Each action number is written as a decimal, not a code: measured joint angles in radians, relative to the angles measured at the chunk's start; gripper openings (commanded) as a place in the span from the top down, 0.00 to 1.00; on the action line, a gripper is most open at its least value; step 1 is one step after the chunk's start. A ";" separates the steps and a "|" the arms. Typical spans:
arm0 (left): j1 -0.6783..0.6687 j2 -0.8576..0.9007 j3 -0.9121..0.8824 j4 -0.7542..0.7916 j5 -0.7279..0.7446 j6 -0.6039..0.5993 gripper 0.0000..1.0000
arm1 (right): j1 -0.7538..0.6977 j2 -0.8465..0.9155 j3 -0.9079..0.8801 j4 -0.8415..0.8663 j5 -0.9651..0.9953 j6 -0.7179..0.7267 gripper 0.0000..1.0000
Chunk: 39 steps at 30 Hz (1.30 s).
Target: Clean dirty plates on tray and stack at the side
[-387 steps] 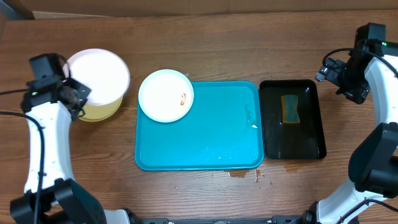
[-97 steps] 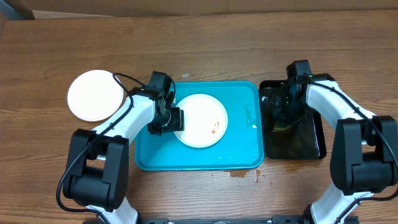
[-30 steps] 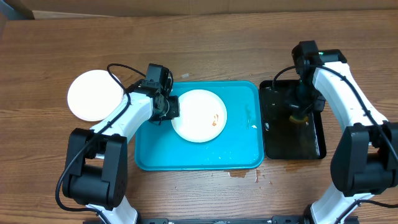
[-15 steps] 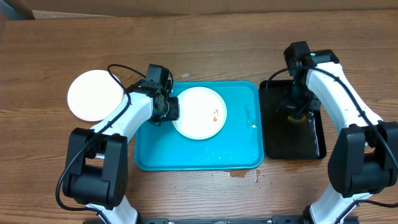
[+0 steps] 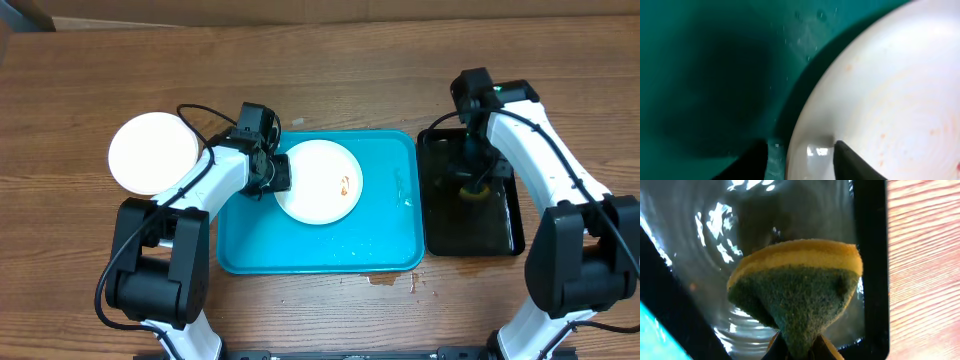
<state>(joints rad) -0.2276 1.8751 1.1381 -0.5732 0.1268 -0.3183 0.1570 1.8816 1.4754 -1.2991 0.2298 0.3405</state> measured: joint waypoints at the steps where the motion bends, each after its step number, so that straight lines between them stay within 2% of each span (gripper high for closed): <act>1: 0.000 0.001 0.000 0.009 0.000 -0.002 0.73 | 0.004 0.000 0.000 -0.003 -0.005 -0.005 0.96; 3: 0.000 0.005 0.000 0.021 0.000 -0.005 0.90 | 0.011 0.000 0.000 0.003 -0.017 -0.008 0.96; 4: 0.000 0.007 0.000 0.021 0.000 0.000 0.93 | 0.013 0.000 0.000 0.006 -0.019 -0.009 0.96; 13: 0.000 0.008 0.008 -0.014 0.016 0.003 0.96 | 0.014 0.000 0.000 -0.008 0.030 -0.049 0.96; 14: 0.000 0.008 0.008 -0.018 0.019 0.003 0.93 | 0.014 0.000 0.000 -0.009 0.034 -0.058 0.96; 15: 0.000 0.008 0.009 -0.022 0.022 0.003 0.81 | 0.014 0.000 0.000 -0.009 0.037 -0.071 0.96; 16: 0.000 0.008 0.009 -0.029 0.024 0.004 0.61 | 0.014 0.000 0.000 -0.008 0.040 -0.077 0.96; 17: 0.000 0.008 0.009 -0.038 0.025 0.005 0.56 | 0.014 0.000 0.000 -0.003 0.040 -0.088 0.96; 19: 0.000 0.008 0.010 -0.041 0.033 0.000 0.55 | 0.016 0.000 0.000 0.011 0.042 -0.100 0.96; 20: 0.000 0.008 0.010 -0.039 0.035 0.000 0.60 | 0.016 0.000 0.000 0.017 0.042 -0.105 0.96; 21: 0.000 0.008 0.010 -0.032 0.034 0.000 0.73 | 0.018 0.000 0.000 0.026 0.041 -0.108 0.96; 22: 0.000 0.008 0.010 -0.022 0.034 -0.005 0.91 | 0.021 0.000 0.000 0.037 0.042 -0.110 0.96; 23: 0.000 0.009 0.010 -0.015 0.034 -0.007 0.96 | 0.028 0.000 0.000 0.050 0.040 -0.111 0.96; 29: 0.001 0.012 0.010 -0.005 0.040 -0.003 0.96 | 0.087 0.000 0.000 0.147 -0.024 -0.117 0.96; 35: 0.001 0.012 0.010 -0.005 0.043 -0.003 0.95 | 0.219 0.000 0.000 0.279 -0.164 -0.106 0.96; 39: 0.001 0.012 0.009 -0.006 0.042 -0.003 0.92 | 0.317 0.000 0.000 0.357 -0.184 -0.089 0.96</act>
<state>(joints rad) -0.2264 1.8874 1.1473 -0.5789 0.1692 -0.3218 0.4744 1.8816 1.4754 -0.9417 0.0456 0.2516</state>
